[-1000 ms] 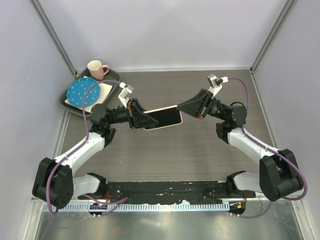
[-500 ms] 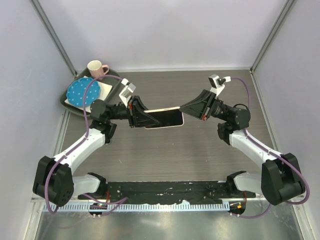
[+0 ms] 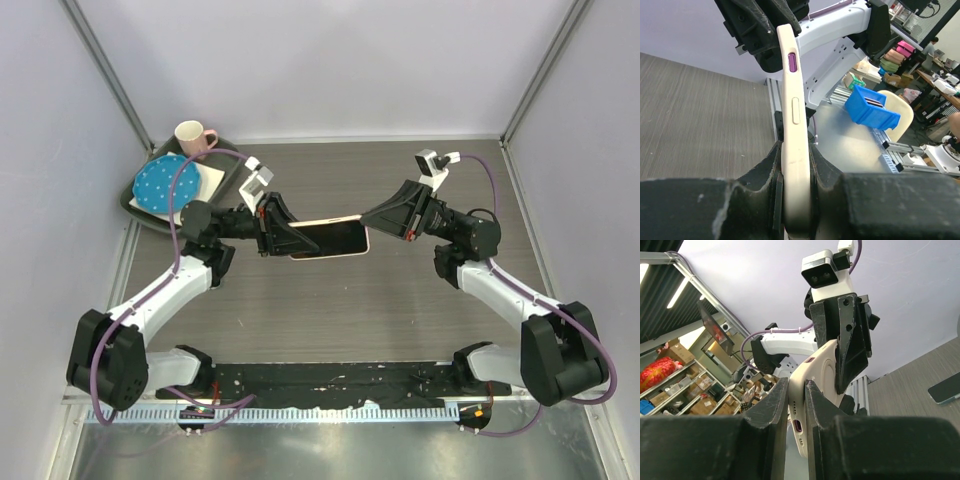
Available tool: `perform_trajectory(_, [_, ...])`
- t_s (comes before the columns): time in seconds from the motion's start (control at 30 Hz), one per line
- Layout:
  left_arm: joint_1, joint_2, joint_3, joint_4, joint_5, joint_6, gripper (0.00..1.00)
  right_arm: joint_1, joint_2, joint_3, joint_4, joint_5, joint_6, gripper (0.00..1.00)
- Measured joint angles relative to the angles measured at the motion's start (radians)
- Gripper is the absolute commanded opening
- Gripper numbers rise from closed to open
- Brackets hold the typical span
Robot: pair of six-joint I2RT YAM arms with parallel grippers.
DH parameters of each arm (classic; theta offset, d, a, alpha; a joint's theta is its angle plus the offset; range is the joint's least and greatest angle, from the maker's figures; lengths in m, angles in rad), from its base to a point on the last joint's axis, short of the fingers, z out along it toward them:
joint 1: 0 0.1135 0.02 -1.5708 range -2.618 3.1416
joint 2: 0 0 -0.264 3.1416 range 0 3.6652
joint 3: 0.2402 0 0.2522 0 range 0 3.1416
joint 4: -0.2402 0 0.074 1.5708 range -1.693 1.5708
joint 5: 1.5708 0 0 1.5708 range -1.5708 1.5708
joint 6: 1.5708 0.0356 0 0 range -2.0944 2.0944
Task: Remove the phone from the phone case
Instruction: Remove the phone case from the phone.
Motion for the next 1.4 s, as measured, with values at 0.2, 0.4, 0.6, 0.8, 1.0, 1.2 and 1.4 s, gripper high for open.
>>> perform_trajectory(0.2, [-0.008,0.002,0.0,0.036,0.005,-0.026,0.0,0.0,0.005,0.013,0.016,-0.013,0.043,0.01])
perform_trajectory(0.4, [-0.008,0.005,0.016,0.05,0.007,-0.028,0.0,0.0,0.028,0.05,0.03,-0.032,0.074,0.06])
perform_trajectory(0.6, [-0.01,0.006,0.019,0.063,0.025,-0.022,0.0,0.001,0.003,0.052,0.024,-0.048,0.045,0.24])
perform_trajectory(0.8, [-0.017,0.009,0.019,0.077,0.048,-0.005,0.0,0.006,-0.016,0.051,0.01,-0.071,0.043,0.3])
perform_trajectory(1.0, [-0.031,0.021,0.019,0.08,0.096,0.008,0.0,0.015,-0.019,0.05,-0.016,-0.062,0.039,0.36])
perform_trajectory(1.2, [-0.074,0.022,0.019,0.099,0.19,0.015,0.0,0.011,-0.018,0.037,-0.072,-0.032,0.02,0.29])
perform_trajectory(1.4, [-0.04,0.022,0.019,0.1,0.178,0.031,0.0,0.011,-0.022,0.032,-0.084,-0.047,0.0,0.47])
